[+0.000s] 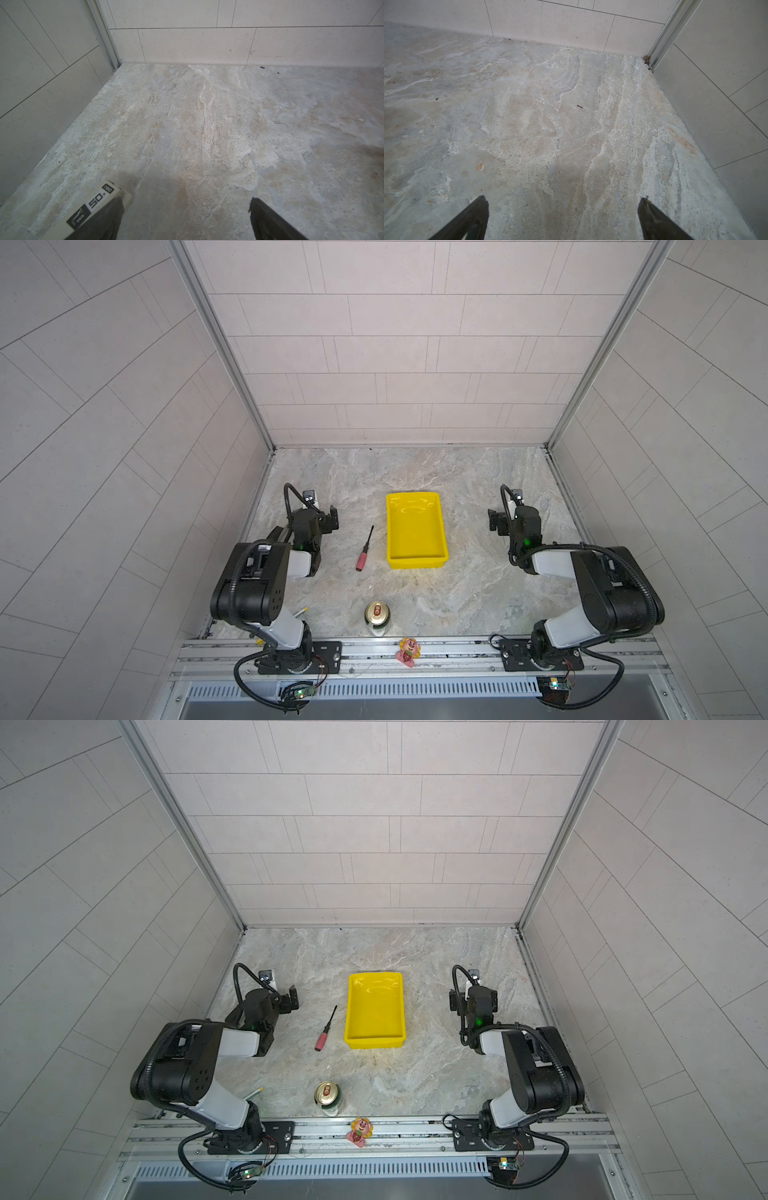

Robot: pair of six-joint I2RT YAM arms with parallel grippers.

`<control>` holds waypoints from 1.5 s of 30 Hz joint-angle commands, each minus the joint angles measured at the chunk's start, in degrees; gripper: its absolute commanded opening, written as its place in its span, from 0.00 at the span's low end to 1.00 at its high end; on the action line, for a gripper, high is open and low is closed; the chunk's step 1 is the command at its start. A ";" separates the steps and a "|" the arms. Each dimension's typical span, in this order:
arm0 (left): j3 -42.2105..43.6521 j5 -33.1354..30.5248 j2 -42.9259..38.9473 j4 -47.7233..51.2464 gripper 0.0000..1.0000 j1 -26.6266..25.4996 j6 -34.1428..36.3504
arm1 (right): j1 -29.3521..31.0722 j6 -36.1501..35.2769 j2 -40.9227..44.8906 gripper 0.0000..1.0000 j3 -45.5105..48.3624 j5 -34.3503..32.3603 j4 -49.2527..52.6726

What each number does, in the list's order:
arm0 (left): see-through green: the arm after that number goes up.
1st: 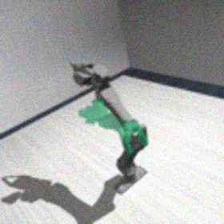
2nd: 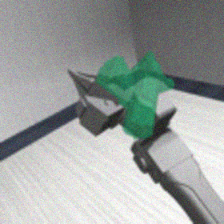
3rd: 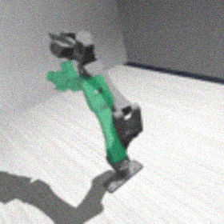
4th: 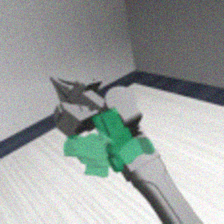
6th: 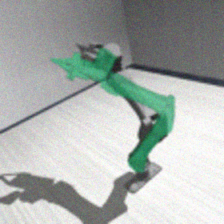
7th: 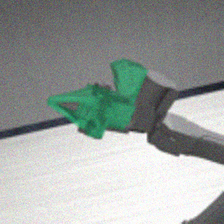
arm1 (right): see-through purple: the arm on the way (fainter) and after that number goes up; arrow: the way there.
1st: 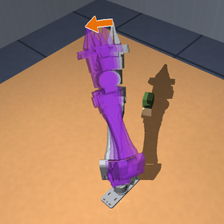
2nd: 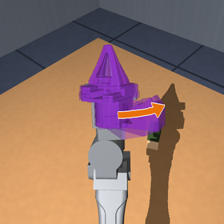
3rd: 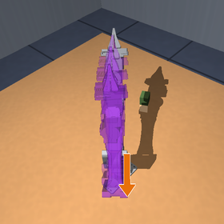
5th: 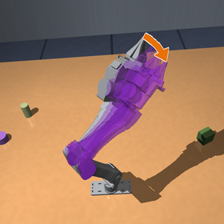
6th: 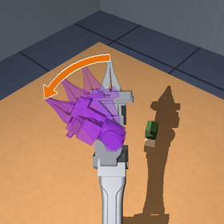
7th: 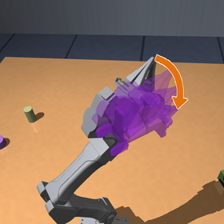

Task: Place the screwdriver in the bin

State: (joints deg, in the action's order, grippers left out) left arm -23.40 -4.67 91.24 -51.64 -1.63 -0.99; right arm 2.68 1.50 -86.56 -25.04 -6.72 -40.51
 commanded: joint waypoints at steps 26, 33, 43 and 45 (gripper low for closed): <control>0.00 -4.76 -0.55 -0.30 1.00 -0.63 0.07 | -0.66 1.14 0.14 1.00 -0.17 -1.04 0.02; -10.17 -25.04 -21.42 30.68 1.00 -7.00 -4.66 | -0.74 4.29 7.47 1.00 -11.52 -1.03 24.68; -29.48 0.61 -34.58 78.71 1.00 -7.07 -29.27 | 4.44 17.49 19.08 1.00 -26.28 6.58 58.71; -29.62 5.08 -33.17 83.63 1.00 -7.50 -30.34 | 5.18 17.78 21.40 1.00 -27.73 8.35 64.87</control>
State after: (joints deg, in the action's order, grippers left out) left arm -53.71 -8.69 55.22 14.48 -8.73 -24.93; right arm 7.11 15.77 -67.92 -50.94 -1.19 7.11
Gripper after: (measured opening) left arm 0.999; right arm 0.995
